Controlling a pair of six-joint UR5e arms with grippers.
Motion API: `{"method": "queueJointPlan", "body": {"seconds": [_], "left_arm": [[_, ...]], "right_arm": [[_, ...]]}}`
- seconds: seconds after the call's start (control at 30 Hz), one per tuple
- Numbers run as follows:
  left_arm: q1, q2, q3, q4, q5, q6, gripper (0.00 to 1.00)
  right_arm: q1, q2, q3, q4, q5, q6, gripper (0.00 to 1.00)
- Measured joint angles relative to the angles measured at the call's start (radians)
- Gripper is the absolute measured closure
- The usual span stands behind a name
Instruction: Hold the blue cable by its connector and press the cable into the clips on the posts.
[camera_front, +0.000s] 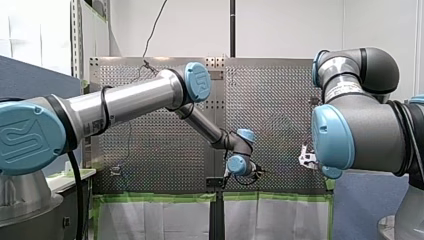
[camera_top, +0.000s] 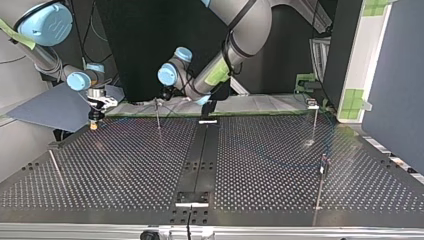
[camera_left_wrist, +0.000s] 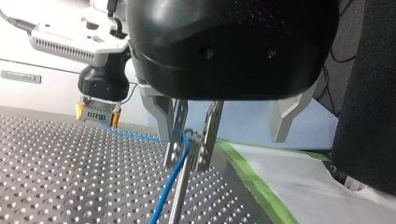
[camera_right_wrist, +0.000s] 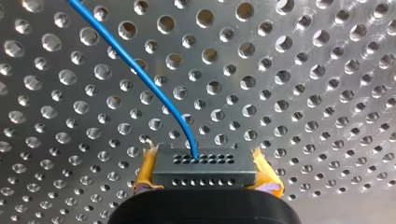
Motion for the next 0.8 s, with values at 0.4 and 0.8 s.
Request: {"method": "queueJointPlan", "body": {"seconds": [0.4, 0.8], "left_arm": [[-0.036, 0.001, -0.031, 0.010, -0.027, -0.002, 0.00], [-0.063, 0.001, -0.035, 0.087, -0.075, -0.034, 0.00]], "right_arm": [[0.001, 0.001, 0.000, 0.013, -0.012, 0.003, 1.00], [0.002, 0.004, 0.000, 0.024, -0.012, 0.003, 1.00]]}}
